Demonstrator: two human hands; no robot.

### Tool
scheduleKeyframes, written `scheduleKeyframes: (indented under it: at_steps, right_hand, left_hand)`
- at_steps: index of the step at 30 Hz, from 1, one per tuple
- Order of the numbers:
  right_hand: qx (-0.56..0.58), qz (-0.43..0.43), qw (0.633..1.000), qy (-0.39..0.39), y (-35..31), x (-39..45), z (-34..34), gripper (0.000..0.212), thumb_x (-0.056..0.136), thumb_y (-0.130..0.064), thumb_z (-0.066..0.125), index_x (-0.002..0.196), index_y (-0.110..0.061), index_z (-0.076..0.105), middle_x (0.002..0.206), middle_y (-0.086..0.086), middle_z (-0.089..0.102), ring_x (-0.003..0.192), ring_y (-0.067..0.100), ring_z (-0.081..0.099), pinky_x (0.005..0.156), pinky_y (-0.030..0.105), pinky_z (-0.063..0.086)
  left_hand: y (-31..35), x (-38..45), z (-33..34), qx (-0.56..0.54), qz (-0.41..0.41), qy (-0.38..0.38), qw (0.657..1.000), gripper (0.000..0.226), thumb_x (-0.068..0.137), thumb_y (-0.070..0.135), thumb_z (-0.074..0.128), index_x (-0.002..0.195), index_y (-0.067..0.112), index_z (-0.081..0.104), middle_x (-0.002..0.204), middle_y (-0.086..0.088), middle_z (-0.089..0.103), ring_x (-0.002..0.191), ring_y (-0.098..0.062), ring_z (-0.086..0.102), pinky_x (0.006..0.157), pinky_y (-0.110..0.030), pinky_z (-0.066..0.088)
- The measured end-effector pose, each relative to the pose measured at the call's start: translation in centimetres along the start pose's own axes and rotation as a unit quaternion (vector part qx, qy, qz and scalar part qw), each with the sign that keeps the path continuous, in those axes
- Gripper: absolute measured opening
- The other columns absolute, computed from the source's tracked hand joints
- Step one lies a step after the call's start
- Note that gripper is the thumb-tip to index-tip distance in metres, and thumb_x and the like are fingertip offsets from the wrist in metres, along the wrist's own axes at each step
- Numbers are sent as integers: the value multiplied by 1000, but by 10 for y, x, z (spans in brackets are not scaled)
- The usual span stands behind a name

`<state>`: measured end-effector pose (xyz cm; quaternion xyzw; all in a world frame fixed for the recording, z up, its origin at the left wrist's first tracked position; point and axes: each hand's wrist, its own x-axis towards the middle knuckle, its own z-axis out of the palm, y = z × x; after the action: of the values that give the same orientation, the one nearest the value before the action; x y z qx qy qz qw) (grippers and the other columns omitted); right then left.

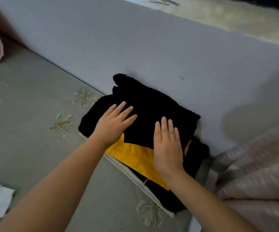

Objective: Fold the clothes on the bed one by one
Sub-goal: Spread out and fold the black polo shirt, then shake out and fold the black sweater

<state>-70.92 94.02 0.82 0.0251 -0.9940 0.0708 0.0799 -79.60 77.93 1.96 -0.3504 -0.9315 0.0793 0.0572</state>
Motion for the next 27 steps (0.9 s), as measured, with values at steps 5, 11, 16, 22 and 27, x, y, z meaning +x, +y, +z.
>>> scheduleKeyframes:
  at_steps: [5,11,16,22,27]
  right_hand:
    - [5,1,968,-252,9,-41,108,74,95,-16,39,140,-11,-20,153,14,-16,140,30,-16,110,41,-16]
    - [14,-9,987,-159,13,-49,132,82,45,-23,89,118,0,58,124,21,57,116,35,54,94,49,36]
    - [43,-48,982,-177,26,-50,128,74,79,-43,64,135,-2,40,142,21,36,134,33,29,106,45,19]
    - [34,-83,976,-200,32,-51,122,64,96,-43,32,146,-11,8,154,14,2,141,26,-10,110,37,-9]
    - [43,-186,974,-123,-19,-64,102,47,76,-20,70,117,1,59,125,24,55,117,43,50,93,60,37]
  left_hand:
    - [42,-40,122,-50,-92,-291,951,79,93,12,39,141,34,-20,153,-3,-20,139,-26,-20,114,-42,-1]
    - [51,-52,154,-85,-129,-229,961,81,90,19,40,126,37,-31,153,-2,-20,140,-26,-20,114,-42,-3]
    - [49,-51,143,-128,-146,-217,957,80,86,11,43,144,34,-8,155,-1,-12,140,-23,-17,113,-45,-6]
    - [68,-81,127,-165,-223,-180,944,61,95,23,34,146,31,2,156,-1,-5,142,-21,-12,114,-41,-4]
    - [95,-152,110,-225,-340,-130,904,47,99,29,27,144,28,20,155,-1,9,143,-21,-1,114,-38,2]
